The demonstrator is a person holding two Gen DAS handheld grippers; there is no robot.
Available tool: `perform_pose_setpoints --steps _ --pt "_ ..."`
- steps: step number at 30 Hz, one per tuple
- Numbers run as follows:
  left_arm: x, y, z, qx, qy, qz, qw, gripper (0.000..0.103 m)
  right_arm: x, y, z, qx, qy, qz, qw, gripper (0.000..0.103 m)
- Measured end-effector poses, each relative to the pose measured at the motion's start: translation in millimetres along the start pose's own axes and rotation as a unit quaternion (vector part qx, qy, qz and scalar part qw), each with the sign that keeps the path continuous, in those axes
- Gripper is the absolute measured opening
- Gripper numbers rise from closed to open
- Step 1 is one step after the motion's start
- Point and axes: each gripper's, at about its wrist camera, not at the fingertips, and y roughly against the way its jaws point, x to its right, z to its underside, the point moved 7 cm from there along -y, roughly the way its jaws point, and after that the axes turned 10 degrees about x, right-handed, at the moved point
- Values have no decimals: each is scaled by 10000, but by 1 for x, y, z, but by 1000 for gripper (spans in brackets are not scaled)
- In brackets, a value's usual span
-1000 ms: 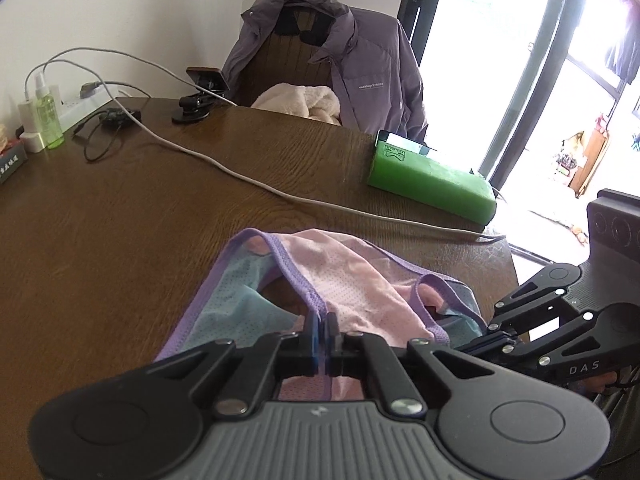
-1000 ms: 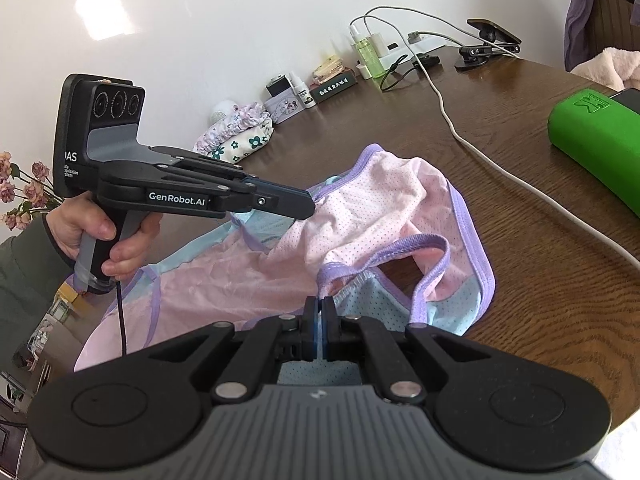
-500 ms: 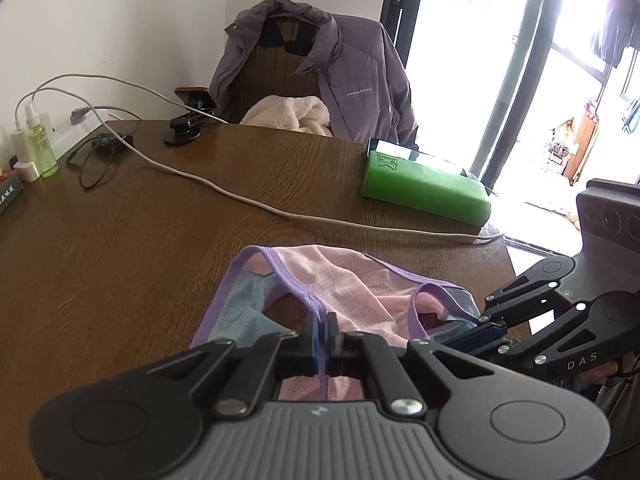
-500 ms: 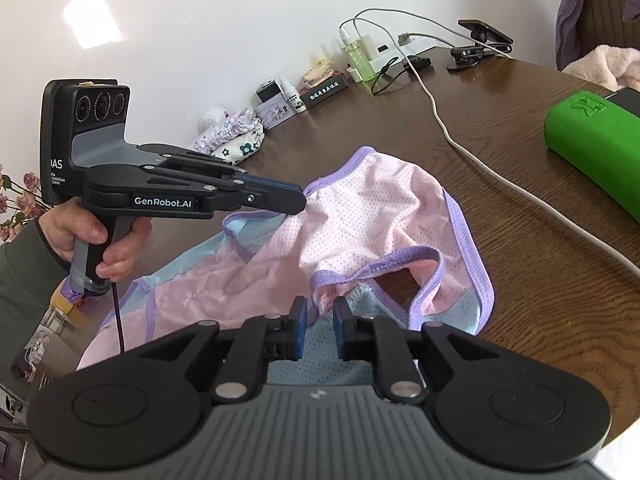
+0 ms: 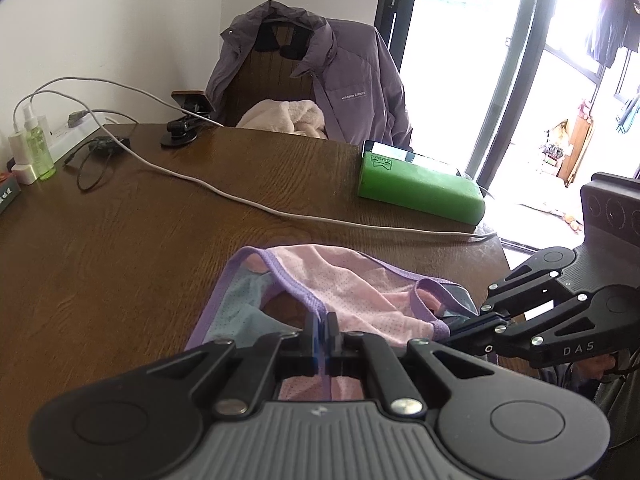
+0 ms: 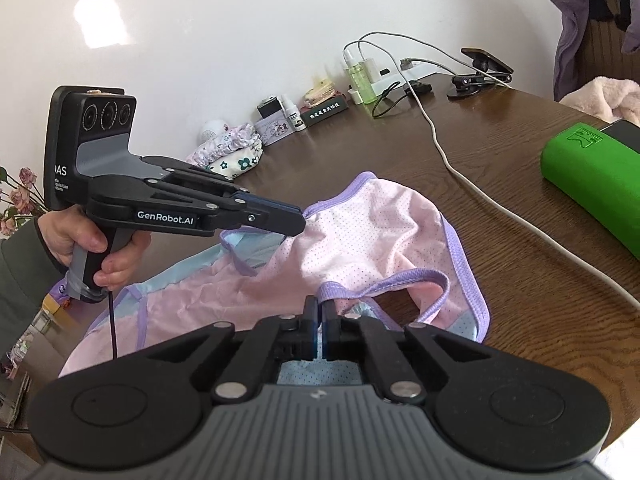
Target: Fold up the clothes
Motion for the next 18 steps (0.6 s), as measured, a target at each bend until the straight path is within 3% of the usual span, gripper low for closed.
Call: perform_pose_setpoints --steps 4,11,18 --pt "2 12 1 172 -19 -88 9998 1 -9 1 -3 66 28 -158 9998 1" --pt "3 56 11 732 204 -372 9964 1 -48 10 -14 335 459 -971 9937 1" --pt "-14 102 70 856 956 -990 9868 1 -96 11 5 71 958 -1602 9824 1"
